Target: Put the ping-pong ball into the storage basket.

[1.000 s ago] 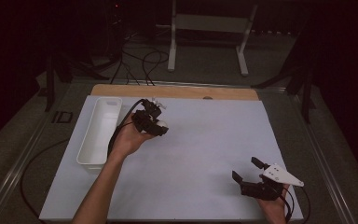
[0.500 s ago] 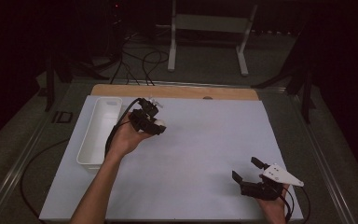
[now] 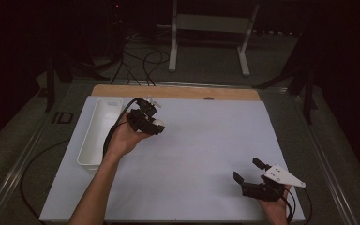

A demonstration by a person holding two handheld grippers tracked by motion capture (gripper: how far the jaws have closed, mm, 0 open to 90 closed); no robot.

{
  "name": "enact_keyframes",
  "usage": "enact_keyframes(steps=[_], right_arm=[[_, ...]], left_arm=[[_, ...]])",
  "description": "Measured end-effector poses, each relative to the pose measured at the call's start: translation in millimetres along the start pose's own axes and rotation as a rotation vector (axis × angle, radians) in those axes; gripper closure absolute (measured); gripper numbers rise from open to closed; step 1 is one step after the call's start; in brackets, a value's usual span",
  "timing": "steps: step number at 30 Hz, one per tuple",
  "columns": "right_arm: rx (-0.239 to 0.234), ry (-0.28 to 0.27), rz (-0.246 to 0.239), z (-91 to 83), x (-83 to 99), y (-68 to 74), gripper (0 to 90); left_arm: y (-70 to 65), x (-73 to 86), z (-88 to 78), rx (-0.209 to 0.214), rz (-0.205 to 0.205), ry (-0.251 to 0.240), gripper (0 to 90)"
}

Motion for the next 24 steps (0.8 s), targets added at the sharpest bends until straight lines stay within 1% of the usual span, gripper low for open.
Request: enact_keyframes(steps=[24], right_arm=[[-0.001, -0.001, 0.004, -0.4, -0.2, 0.5, 7.1]], left_arm=[[5.1, 4.8, -8.6, -0.017, 0.000, -0.014, 51.4]])
Point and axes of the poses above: each handheld gripper's, and its own axes: z roughly forward along the jaws, x roughly out of its underside, y roughly to its left, the point moved 1 cm from there along z, roughly forward along the jaws, and after that the axes turned 1 degree about z, right-handed, at the moved point
